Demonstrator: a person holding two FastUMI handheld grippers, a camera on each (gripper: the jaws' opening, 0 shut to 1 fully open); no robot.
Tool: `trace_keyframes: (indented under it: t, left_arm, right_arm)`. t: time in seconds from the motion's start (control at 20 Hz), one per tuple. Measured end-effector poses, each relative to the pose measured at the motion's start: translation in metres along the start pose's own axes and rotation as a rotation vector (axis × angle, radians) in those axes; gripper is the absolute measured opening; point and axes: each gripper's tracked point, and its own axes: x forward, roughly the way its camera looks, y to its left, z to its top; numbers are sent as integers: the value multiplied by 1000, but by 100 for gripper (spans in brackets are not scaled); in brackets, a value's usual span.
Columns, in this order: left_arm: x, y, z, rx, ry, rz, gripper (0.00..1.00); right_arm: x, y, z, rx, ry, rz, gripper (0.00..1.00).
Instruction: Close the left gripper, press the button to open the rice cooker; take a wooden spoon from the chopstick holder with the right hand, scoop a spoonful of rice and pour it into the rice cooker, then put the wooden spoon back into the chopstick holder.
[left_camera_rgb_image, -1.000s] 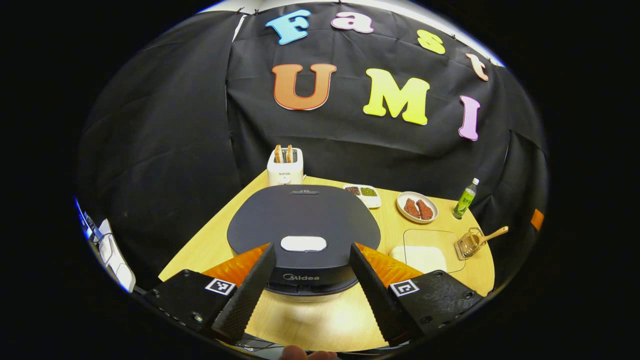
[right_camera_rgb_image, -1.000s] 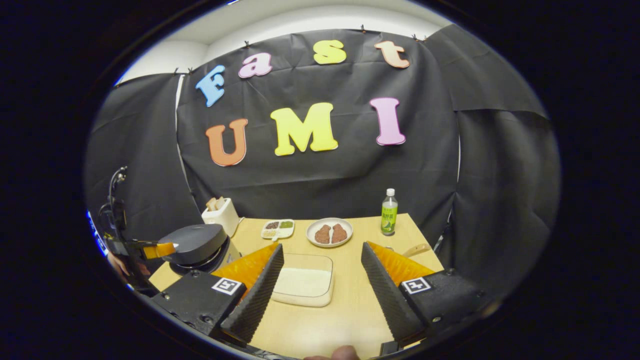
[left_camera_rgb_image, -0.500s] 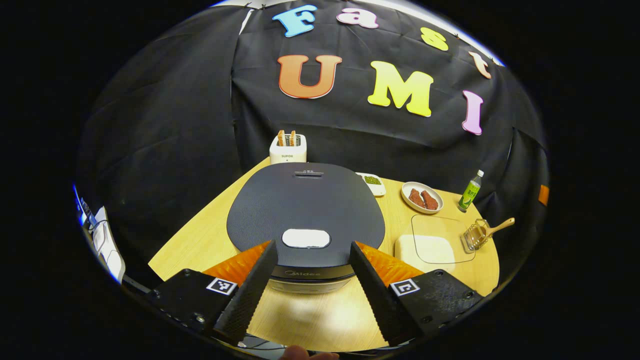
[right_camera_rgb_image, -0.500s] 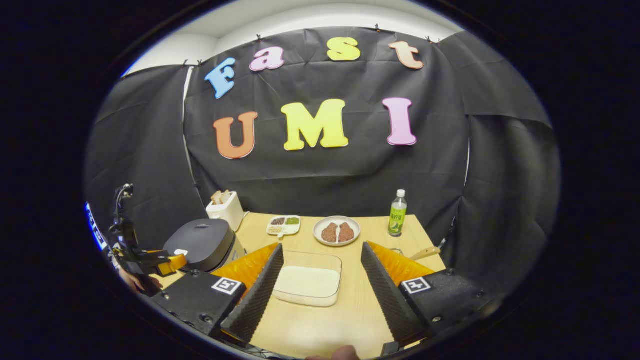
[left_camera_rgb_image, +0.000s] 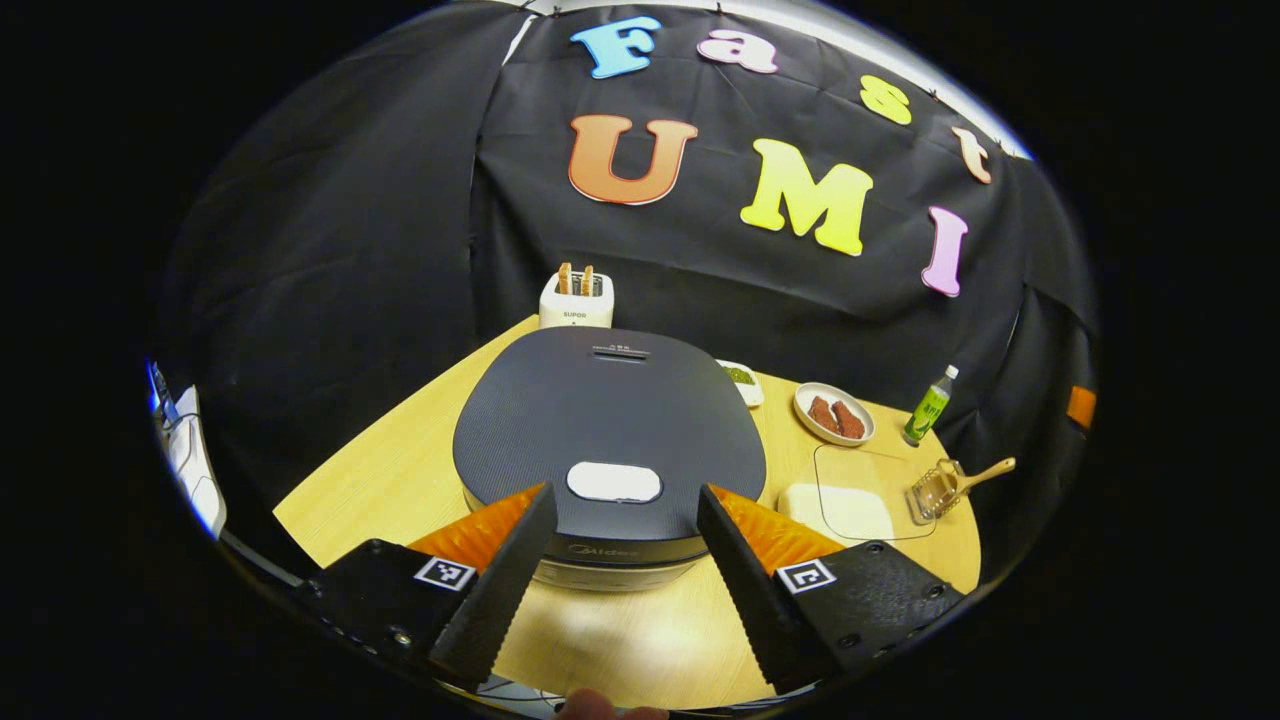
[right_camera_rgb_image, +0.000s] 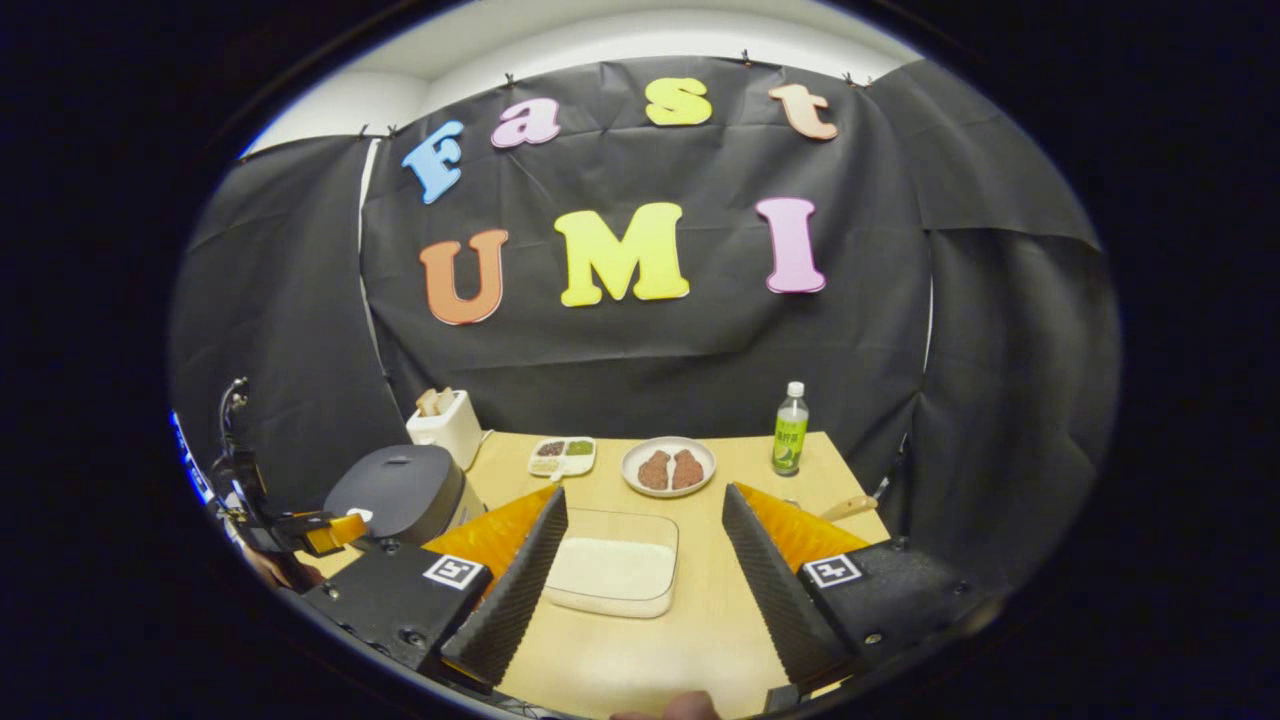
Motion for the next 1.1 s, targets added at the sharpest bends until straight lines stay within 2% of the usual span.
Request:
trace_keyframes:
  t: [0.2, 0.25, 0.3, 0.35, 0.55, 0.65, 0.8, 1.1]
  left_arm:
    - [-10, 1, 14, 3, -23, 31, 95]
    - [-14, -2, 24, 6, -47, 40, 100]
    - [-21, -5, 35, 12, -78, 43, 95]
    - [-30, -10, 49, 26, -116, 44, 95]
    - [-85, -37, 105, 117, -279, -13, 95]
    - [-114, -47, 118, 149, -329, -38, 95]
    - [-165, -64, 122, 135, -374, -97, 95]
    - [-255, -67, 93, 152, -432, -159, 95]
  right_arm:
    - [-1, -18, 5, 8, -18, 3, 100]
    - [-2, -23, 10, 9, -29, 2, 100]
    - [-4, -27, 13, 13, -43, 3, 100]
    - [-6, -31, 19, 17, -60, 4, 100]
    - [-30, -34, 38, 28, -131, -3, 99]
    - [-52, -31, 49, 32, -180, -20, 99]
    - [-95, -17, 54, 41, -236, -51, 99]
    - [-189, 20, 37, 19, -305, -99, 100]
